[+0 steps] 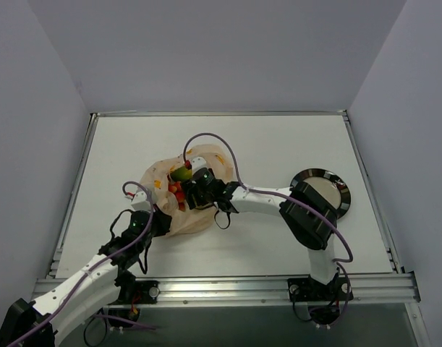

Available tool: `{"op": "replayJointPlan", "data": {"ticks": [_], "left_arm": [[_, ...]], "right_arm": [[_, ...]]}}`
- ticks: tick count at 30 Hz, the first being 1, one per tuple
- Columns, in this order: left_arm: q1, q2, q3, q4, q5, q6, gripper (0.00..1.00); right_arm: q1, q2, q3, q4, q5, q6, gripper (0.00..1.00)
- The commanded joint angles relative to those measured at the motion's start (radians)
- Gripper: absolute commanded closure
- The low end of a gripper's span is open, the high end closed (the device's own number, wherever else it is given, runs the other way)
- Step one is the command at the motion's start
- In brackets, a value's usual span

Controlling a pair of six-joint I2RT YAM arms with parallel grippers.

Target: Take the fake fruits out of the plastic bag

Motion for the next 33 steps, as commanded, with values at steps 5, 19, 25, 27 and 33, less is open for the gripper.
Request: {"op": "replayJointPlan", "data": {"ticks": [5, 19, 25, 27, 33], "left_arm": [[-0.007, 0.006, 0.019, 0.053, -0.006, 0.029, 0.98], [-0.008, -0.033, 0.025, 0.044, -0.009, 0.034, 0.98], [-0.008, -0.013, 0.025, 0.073, 0.023, 0.011, 0.98], [-0.01, 0.007, 0.034, 0.081, 0.046, 0.009, 0.98], [-0.013, 0.015, 0.04, 0.104, 0.072, 0.029, 0.98]], "right_arm": [[0.006, -0.169, -0.078, 0.093, 0.065, 0.038, 0.55], [-0.098, -0.566, -0.308, 0.262, -0.145, 0.116, 0.58], [-0.327, -0.897, -0.485, 0.195, 0.06, 0.165, 0.59], [-0.408, -0.978, -0.541, 0.114, 0.144, 0.206, 0.6], [-0.742, -1.004, -0.676, -0.04, 0.22, 0.334, 0.6]]}}
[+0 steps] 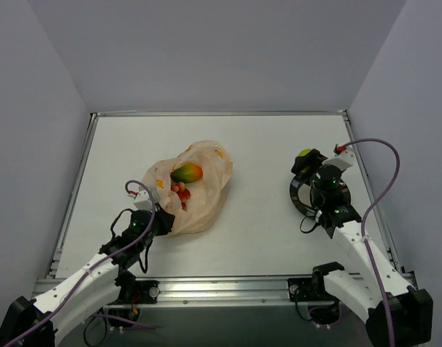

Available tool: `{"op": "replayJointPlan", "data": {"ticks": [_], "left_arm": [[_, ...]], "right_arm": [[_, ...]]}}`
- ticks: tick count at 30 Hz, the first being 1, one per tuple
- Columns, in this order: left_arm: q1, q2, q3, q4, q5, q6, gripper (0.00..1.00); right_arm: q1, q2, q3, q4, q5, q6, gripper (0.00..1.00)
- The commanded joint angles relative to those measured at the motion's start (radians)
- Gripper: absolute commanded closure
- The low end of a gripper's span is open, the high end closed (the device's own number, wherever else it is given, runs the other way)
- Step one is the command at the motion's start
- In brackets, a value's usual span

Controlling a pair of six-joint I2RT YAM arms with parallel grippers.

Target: Take the fake fruits out of the plastic bag

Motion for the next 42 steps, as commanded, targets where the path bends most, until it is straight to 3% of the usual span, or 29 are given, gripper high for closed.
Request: {"op": "replayJointPlan", "data": {"ticks": [1, 6, 12, 19, 25, 27, 29, 30, 31, 33, 35, 38, 42], "left_arm": [[-0.007, -0.001, 0.042, 0.06, 0.032, 0.009, 0.98], [-0.007, -0.019, 0.044, 0.054, 0.033, 0.011, 0.98], [-0.007, -0.016, 0.047, 0.043, 0.016, 0.014, 0.98], [-0.007, -0.002, 0.053, 0.046, 0.013, 0.015, 0.98], [-0.007, 0.001, 0.056, 0.04, 0.013, 0.019, 0.98], [-0.008, -0.001, 0.058, 0.037, 0.009, 0.02, 0.97], [-0.008, -0.008, 0.058, 0.031, -0.001, 0.02, 0.98], [-0.007, -0.013, 0.056, 0.028, -0.007, 0.02, 0.97], [-0.007, -0.019, 0.056, 0.023, -0.019, 0.02, 0.98], [-0.007, -0.022, 0.055, 0.019, -0.028, 0.023, 0.98], [-0.007, -0.027, 0.055, 0.01, -0.039, 0.023, 0.98], [-0.007, -0.033, 0.056, -0.004, -0.054, 0.023, 0.98], [-0.007, -0.045, 0.058, -0.026, -0.073, 0.023, 0.98]], "right_arm": [[-0.148, 0.052, -0.068, -0.1, 0.046, 0.086, 0.6], [-0.256, 0.213, -0.059, -0.047, -0.055, 0.072, 0.6], [-0.307, 0.265, -0.076, -0.005, -0.06, 0.092, 0.54], [-0.319, 0.267, -0.108, -0.011, -0.082, 0.094, 0.14], [-0.31, 0.221, -0.056, -0.056, -0.105, 0.072, 0.09], [-0.288, 0.152, -0.029, -0.054, -0.118, 0.057, 0.17], [-0.158, 0.101, -0.001, -0.044, -0.094, 0.048, 0.27], [-0.102, 0.099, 0.017, -0.022, -0.085, 0.033, 0.35], [0.023, 0.125, 0.057, -0.005, -0.082, 0.019, 0.49], [0.154, 0.188, 0.111, 0.041, -0.083, -0.038, 0.63], [0.33, 0.324, 0.215, 0.064, -0.098, -0.087, 0.69], [0.484, 0.524, 0.357, 0.101, -0.164, -0.153, 0.77], [0.577, 0.723, 0.507, 0.134, -0.224, -0.194, 0.79]]}}
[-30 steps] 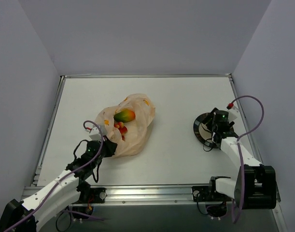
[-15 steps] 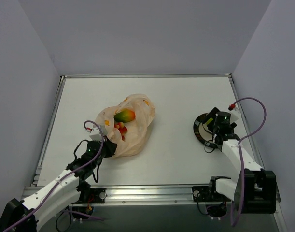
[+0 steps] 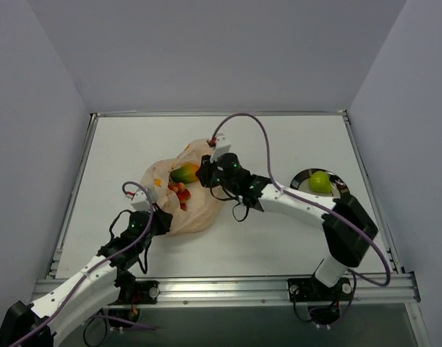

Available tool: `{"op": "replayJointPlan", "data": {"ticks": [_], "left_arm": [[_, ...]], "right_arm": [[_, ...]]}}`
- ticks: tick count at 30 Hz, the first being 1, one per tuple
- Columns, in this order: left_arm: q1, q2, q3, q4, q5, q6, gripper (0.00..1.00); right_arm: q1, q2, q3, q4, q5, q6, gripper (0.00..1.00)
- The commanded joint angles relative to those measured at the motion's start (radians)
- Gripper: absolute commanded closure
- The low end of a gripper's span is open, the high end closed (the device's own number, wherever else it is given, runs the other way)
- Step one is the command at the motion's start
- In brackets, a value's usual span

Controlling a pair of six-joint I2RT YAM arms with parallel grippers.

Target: Take the fake fruits out of the plastic bag

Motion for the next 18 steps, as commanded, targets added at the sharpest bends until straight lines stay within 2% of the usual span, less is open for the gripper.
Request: {"op": "replayJointPlan", "data": {"ticks": [1, 5, 8, 9, 11, 12, 18], "left_arm": [[-0.004, -0.025, 0.059, -0.037, -0.05, 0.016, 0.98], [-0.007, -0.078, 0.062, -0.128, -0.118, -0.007, 0.98], [-0.006, -0.127, 0.053, -0.156, -0.141, -0.013, 0.98], [-0.006, -0.134, 0.053, -0.163, -0.145, -0.013, 0.98], [-0.007, -0.14, 0.053, -0.163, -0.147, -0.011, 0.98], [-0.006, -0.132, 0.054, -0.156, -0.145, -0.011, 0.98], [-0.006, -0.074, 0.057, -0.113, -0.113, -0.007, 0.98]], "right_arm": [[0.05, 0.15, 0.095, 0.041, -0.092, -0.093, 0.79], [0.052, 0.295, 0.193, 0.027, -0.183, -0.108, 0.75], [0.067, 0.374, 0.264, 0.016, -0.198, -0.107, 0.62], [0.072, 0.39, 0.27, 0.027, -0.186, -0.096, 0.48], [0.074, 0.425, 0.291, 0.049, -0.175, -0.058, 0.37], [0.074, 0.434, 0.29, 0.067, -0.171, -0.039, 0.29], [0.078, 0.511, 0.301, 0.15, -0.18, 0.077, 0.12]]}}
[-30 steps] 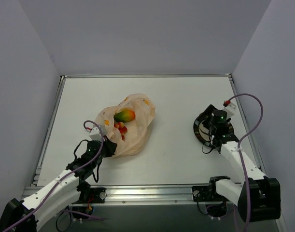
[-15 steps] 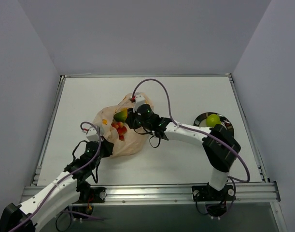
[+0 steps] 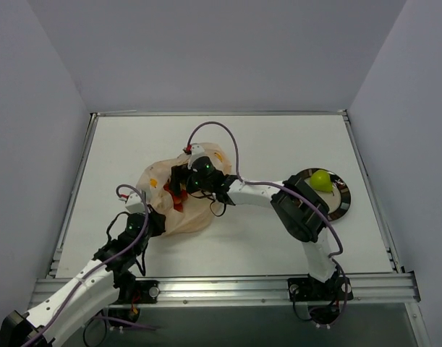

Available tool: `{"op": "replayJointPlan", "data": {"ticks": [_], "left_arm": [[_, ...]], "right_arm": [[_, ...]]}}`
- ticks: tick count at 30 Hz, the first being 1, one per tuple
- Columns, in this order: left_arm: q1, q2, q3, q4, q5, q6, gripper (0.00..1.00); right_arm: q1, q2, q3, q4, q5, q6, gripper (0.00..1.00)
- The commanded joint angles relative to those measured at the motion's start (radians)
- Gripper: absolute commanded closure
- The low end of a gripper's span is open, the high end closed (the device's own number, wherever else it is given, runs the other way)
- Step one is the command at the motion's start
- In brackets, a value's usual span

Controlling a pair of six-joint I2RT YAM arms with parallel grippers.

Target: Take the fake fruits out of the plastic bag

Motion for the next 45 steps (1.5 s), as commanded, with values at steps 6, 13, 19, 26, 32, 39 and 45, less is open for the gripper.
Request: {"op": "replayJointPlan", "data": {"ticks": [6, 13, 19, 26, 32, 39, 45], "left_arm": [[-0.005, 0.01, 0.051, 0.02, -0.001, 0.005, 0.98], [-0.005, -0.003, 0.046, 0.027, 0.0, 0.005, 0.98], [-0.005, 0.0, 0.048, 0.023, -0.004, 0.009, 0.98], [-0.005, -0.039, 0.052, -0.008, -0.038, 0.01, 0.98], [-0.007, -0.124, 0.046, -0.082, -0.063, -0.014, 0.98], [-0.007, -0.259, 0.057, -0.224, -0.104, -0.056, 0.98], [-0.005, -0.303, 0.04, -0.286, -0.12, -0.12, 0.98]], "right_arm": [[0.021, 0.083, 0.053, 0.147, -0.035, 0.164, 0.07], [0.021, 0.115, 0.024, 0.263, -0.071, 0.233, 0.18], [0.013, 0.139, 0.053, 0.288, -0.048, 0.227, 0.61], [0.018, 0.034, -0.002, 0.271, 0.02, 0.195, 0.94], [0.029, -0.016, -0.019, 0.199, 0.029, 0.16, 0.47], [0.064, 0.047, -0.01, 0.139, 0.014, 0.154, 0.22], [0.082, 0.127, 0.057, 0.133, -0.061, 0.18, 0.07]]}}
